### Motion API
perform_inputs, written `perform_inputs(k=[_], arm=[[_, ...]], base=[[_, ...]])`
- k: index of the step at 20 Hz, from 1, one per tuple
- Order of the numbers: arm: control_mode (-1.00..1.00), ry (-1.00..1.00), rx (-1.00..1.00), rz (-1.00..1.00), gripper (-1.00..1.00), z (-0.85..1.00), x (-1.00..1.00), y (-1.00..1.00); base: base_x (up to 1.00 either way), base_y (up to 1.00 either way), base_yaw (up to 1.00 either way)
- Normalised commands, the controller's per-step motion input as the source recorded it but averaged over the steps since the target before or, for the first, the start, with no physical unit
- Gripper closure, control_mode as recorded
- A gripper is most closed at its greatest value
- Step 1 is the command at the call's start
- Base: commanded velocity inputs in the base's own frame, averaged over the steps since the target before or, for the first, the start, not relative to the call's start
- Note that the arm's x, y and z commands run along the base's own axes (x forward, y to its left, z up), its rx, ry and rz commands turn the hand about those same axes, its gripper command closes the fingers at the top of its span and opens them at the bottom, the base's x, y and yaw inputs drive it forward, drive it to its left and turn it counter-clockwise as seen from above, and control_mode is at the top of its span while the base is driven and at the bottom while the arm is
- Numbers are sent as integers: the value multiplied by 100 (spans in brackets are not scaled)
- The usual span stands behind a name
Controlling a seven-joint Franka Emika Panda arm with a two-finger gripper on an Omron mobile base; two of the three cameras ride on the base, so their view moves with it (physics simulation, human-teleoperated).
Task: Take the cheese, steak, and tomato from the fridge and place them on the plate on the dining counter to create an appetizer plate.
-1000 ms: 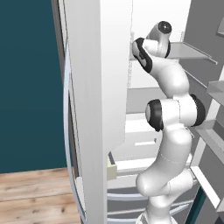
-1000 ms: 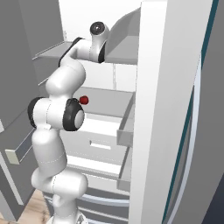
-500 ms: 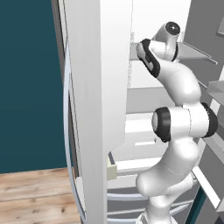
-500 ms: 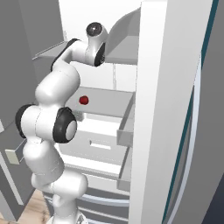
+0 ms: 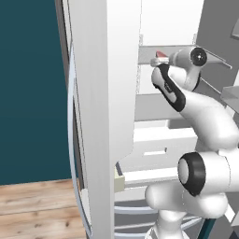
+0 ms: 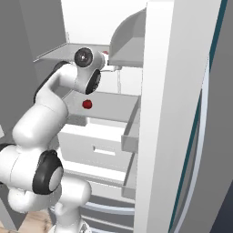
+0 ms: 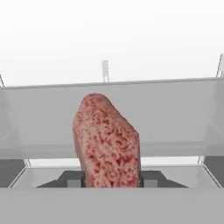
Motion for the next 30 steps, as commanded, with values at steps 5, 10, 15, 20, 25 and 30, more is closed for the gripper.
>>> perform_inputs(k=[5, 10, 15, 20, 25, 30], arm=[[-100, 0, 0, 9, 100, 64, -100, 0], [-100, 0, 0, 8, 100, 66, -89, 0], [100, 0, 0, 3, 100, 20, -36, 0], [100, 0, 0, 0, 100, 0, 0, 0], [100, 0, 0, 0, 100, 0, 0, 0], [100, 0, 0, 0, 100, 0, 0, 0]], base=[[0, 0, 0], [0, 0, 0], [-60, 0, 4], [-100, 17, 5], [-100, 39, 3], [-100, 42, 5]])
